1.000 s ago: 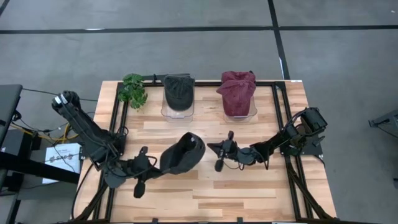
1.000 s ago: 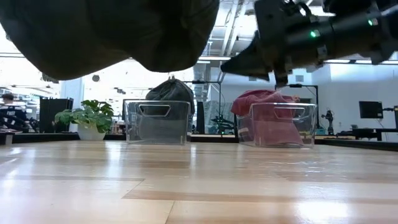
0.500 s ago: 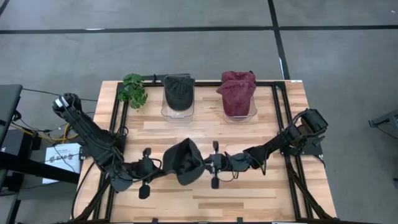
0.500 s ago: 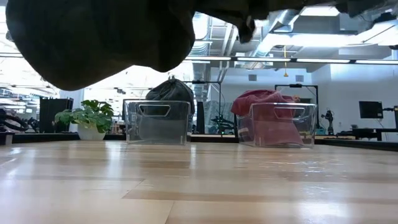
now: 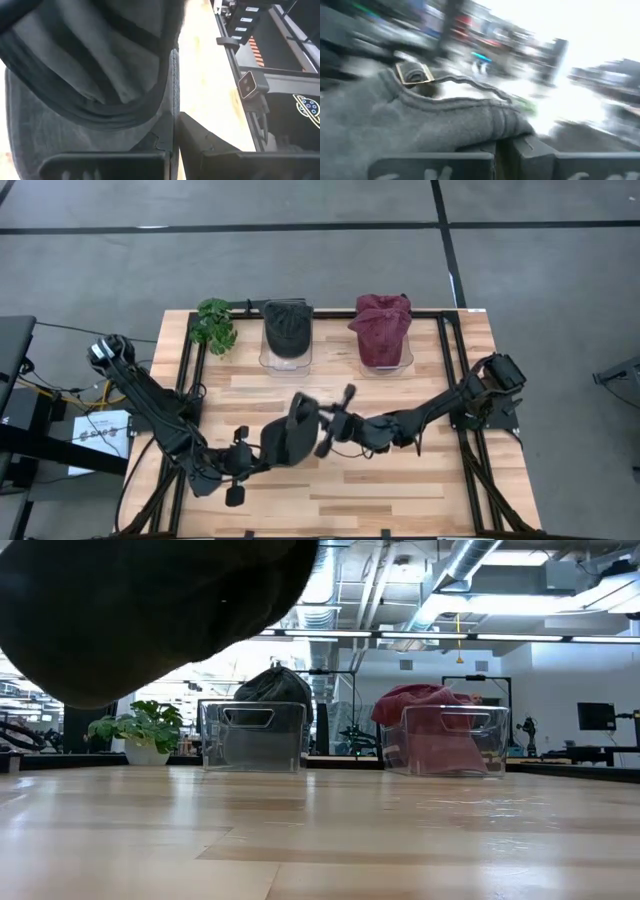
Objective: Pick & Place hat
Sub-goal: Put the black cap into the left transparent bin
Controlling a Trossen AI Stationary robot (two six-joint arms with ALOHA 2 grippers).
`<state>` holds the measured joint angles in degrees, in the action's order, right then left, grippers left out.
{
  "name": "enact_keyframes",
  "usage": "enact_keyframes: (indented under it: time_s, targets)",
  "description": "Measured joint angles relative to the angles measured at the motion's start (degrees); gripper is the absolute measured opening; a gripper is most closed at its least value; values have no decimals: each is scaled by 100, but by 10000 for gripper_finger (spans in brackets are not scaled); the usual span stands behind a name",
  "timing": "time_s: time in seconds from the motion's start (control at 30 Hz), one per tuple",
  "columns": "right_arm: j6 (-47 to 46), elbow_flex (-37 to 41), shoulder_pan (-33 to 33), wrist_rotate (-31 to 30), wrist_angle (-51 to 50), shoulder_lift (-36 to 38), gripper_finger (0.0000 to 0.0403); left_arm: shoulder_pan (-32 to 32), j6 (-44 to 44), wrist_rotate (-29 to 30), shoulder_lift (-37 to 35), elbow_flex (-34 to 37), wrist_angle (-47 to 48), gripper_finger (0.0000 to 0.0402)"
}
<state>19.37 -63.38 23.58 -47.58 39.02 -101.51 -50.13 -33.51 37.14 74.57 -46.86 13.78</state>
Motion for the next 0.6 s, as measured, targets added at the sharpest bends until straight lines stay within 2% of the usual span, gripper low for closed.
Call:
enact_keyframes:
  time_s: [0.07, 0.13, 0.23, 0.3, 0.43, 0.53, 0.6]
  targets:
    - [247, -22, 62, -931, -46, 0, 0, -7, -16, -7, 30, -2, -2, 12]
    - [364, -27, 90, -1547, -90, 0, 0, -24, -16, 9, 35, -2, -17, 12]
    - [622, -29, 170, -2129, -456, 0, 0, -60, -20, 9, 35, -2, -19, 13]
    - [702, -33, 267, -2296, -967, 0, 0, -106, -31, -17, 35, -2, -19, 13]
    - [240, -33, 612, -2062, -2181, 0, 0, -201, -44, -151, 41, -2, -13, 13]
    - [-379, -33, 887, -1124, -2831, 0, 0, -210, -42, -163, 41, -2, -8, 13]
    - [-736, -33, 1060, -214, -3048, 0, 0, -205, -40, -156, 41, -2, -6, 13]
